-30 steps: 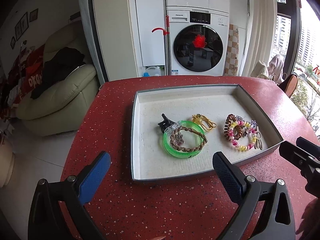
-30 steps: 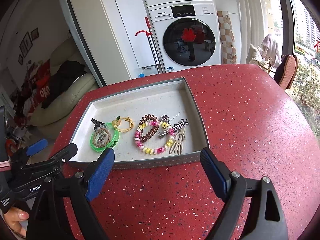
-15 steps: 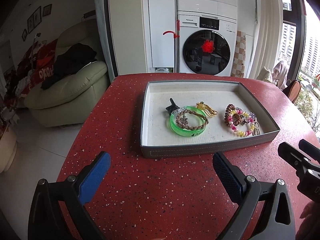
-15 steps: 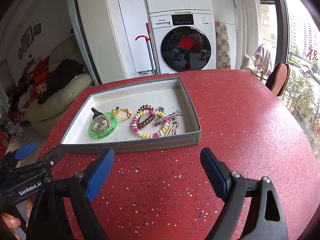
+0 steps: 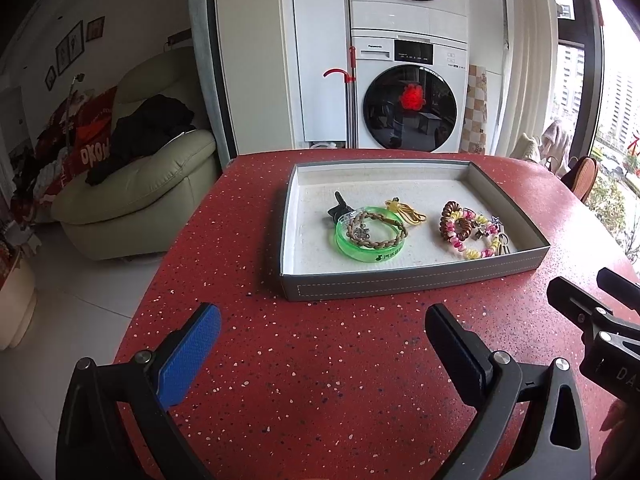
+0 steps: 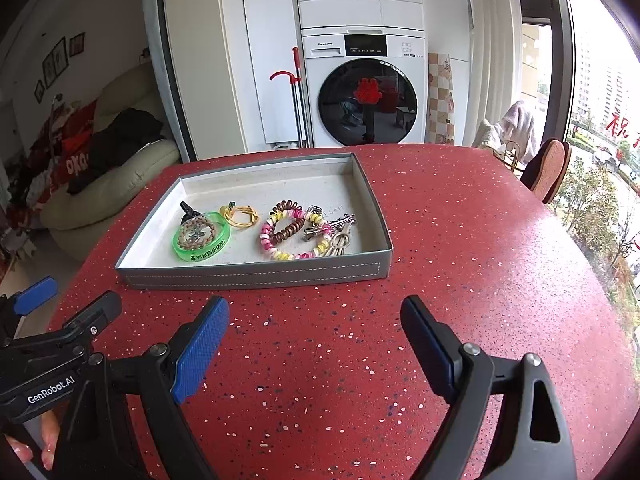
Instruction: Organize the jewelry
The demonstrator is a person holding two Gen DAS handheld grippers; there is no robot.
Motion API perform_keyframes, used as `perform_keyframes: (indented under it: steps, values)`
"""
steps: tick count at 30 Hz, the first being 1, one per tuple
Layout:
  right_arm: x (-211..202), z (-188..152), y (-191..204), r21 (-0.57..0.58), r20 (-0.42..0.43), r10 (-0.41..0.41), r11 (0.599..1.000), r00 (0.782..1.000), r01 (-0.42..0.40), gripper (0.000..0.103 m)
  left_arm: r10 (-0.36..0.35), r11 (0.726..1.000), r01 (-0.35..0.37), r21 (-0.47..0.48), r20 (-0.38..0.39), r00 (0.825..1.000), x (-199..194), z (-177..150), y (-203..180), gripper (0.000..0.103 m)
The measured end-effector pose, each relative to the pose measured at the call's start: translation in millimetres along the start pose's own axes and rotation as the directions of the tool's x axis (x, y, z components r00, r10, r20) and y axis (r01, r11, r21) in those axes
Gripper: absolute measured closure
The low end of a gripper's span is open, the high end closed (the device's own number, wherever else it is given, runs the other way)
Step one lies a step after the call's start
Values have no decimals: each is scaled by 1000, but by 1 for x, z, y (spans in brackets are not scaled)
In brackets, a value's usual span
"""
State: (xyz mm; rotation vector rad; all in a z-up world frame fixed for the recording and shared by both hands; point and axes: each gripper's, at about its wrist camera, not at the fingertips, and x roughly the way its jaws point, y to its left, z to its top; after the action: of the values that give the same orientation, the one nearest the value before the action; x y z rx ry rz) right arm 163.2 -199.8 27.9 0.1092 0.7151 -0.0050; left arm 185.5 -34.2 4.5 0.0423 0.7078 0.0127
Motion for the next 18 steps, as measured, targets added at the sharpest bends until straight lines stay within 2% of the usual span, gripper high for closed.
perform_keyframes:
  steps: [18]
  values:
    - [-6, 3, 1, -3, 15, -5, 1000, 1000, 5, 13, 3, 1000, -3, 5, 3, 1000, -5, -2, -1, 0]
